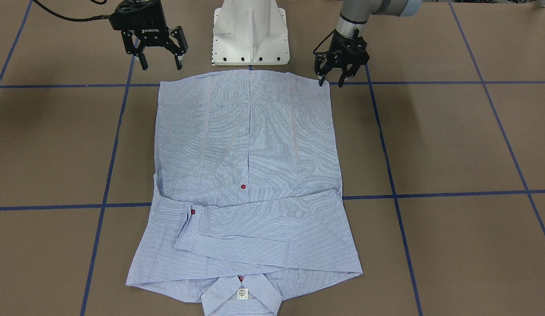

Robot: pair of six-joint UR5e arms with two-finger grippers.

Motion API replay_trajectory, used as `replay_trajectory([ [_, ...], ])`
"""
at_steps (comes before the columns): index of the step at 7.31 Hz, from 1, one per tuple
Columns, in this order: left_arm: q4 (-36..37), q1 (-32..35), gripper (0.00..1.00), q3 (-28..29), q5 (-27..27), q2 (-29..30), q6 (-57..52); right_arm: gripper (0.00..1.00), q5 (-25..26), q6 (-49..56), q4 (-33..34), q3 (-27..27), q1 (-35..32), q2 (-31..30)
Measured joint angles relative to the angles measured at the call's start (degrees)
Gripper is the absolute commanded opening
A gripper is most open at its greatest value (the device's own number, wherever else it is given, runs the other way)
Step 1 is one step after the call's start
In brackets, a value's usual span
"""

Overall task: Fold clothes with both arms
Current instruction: 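Move both grippers to the hem corners nearest the robot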

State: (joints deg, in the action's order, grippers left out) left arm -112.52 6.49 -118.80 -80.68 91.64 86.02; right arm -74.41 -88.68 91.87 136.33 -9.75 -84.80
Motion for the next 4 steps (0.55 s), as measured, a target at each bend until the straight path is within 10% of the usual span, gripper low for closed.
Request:
replay_trajectory([
  [4, 0.0, -0.7, 0.49, 0.7, -0.1, 0.7, 0.1, 1.00, 0.2, 0.0, -0.7, 0.0, 0.3, -0.1],
])
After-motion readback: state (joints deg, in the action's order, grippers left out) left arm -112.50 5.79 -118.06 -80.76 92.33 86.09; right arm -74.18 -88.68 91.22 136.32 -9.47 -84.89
